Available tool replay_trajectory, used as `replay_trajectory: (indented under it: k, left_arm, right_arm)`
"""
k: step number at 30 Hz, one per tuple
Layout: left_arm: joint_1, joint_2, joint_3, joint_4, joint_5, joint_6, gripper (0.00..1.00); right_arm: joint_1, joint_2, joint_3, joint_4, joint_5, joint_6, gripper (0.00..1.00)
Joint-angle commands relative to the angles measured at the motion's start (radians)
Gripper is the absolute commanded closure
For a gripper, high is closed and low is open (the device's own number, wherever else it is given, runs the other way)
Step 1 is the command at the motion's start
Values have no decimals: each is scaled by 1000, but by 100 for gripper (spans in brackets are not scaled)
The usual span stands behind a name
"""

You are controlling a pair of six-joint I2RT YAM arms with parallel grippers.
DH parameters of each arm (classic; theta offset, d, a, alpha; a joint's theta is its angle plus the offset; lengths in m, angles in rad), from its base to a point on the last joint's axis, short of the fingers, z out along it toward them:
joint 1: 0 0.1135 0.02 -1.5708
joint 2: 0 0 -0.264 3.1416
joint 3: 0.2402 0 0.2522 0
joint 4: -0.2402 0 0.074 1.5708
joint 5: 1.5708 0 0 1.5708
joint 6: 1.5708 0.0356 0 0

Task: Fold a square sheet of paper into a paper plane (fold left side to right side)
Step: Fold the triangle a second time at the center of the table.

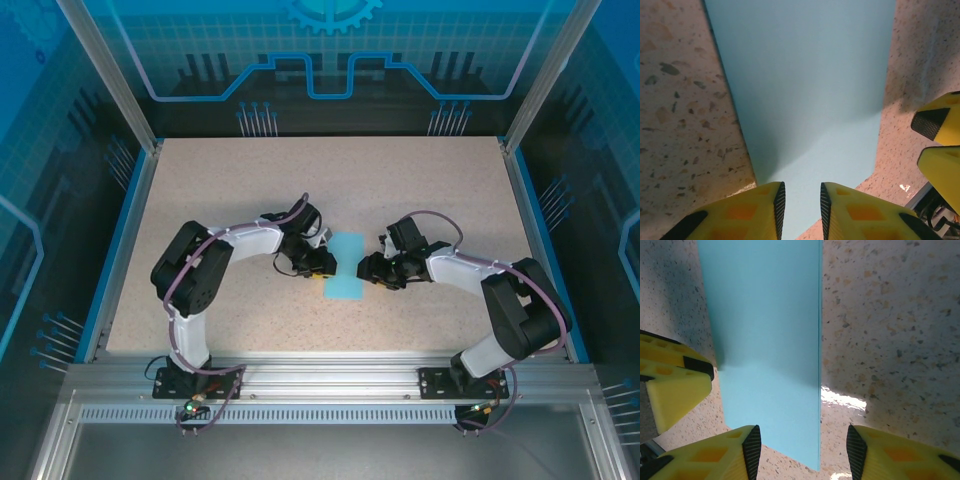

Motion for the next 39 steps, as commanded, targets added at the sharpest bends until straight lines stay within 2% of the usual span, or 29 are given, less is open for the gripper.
replay_trajectory:
  k: [1,22,35,39]
  left_arm:
    - [-7,21,-18,-23,0,5,72]
    - [-8,17,-40,-18,-18,5,73]
    - [-6,20,-35,-16,-17,4,73]
    - [-7,20,-37,-14,-16,3,73]
  right_arm:
    - [-1,10,1,-14,-33,-9,48]
    - [68,73,24,-19,-60,16,50]
    - [81,85,39,-2,-63,29,61]
    - [81,89,42,2,-66,31,61]
